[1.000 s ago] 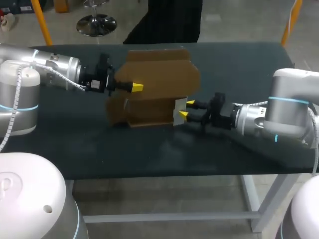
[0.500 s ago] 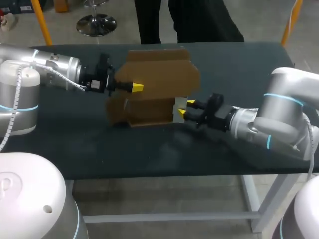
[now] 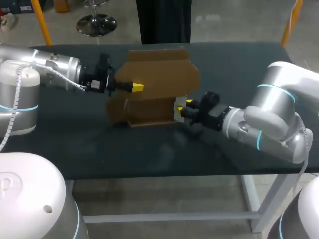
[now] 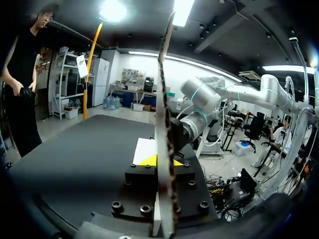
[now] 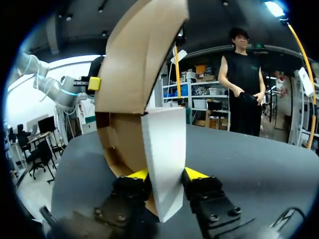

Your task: Assemble the packaging by folding the flat box into shape, placing the metal phone stand inside, and closing the box properly

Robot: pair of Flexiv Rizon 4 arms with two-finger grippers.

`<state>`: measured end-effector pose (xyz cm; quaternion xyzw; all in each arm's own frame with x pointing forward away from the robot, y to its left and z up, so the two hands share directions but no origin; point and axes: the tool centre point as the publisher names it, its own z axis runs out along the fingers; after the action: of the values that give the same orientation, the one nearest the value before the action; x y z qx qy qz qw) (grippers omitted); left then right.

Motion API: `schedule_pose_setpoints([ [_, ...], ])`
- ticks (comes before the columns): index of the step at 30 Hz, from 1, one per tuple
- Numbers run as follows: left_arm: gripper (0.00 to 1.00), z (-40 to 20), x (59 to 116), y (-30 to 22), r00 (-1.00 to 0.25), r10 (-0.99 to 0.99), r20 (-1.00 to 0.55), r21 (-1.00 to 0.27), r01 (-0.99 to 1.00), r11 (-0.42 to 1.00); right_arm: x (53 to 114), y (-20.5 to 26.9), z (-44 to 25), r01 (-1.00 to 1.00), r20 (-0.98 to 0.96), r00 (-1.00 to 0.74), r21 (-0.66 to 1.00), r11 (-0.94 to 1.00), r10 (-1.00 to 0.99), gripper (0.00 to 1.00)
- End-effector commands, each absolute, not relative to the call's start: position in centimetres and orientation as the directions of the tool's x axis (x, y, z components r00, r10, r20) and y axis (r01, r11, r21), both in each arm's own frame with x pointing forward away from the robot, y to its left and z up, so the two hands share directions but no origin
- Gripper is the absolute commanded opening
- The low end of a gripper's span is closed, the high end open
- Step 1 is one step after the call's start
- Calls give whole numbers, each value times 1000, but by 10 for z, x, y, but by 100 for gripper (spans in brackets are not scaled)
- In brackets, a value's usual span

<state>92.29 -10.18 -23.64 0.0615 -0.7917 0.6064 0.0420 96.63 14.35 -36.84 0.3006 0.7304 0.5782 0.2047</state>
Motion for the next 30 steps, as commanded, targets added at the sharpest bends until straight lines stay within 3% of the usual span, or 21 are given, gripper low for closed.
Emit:
schedule_pose_setpoints([
  [1, 0, -238, 923, -103, -989, -44, 142, -955, -148, 258, 971, 154, -370, 217, 13, -622, 964, 156, 783, 41],
  [22, 0, -238, 923, -103, -989, -44, 142, -955, -148, 258, 974, 168, -371, 284, -99, -402, 932, 227, 910, 27],
  [26, 0, -238, 923, -103, -989, -44, 142, -955, -148, 258, 976, 168, -372, 301, -117, -361, 925, 234, 925, 21],
  [30, 0, -238, 923, -103, -989, -44, 142, -955, -148, 258, 978, 169, -372, 318, -143, -318, 915, 247, 937, 9],
])
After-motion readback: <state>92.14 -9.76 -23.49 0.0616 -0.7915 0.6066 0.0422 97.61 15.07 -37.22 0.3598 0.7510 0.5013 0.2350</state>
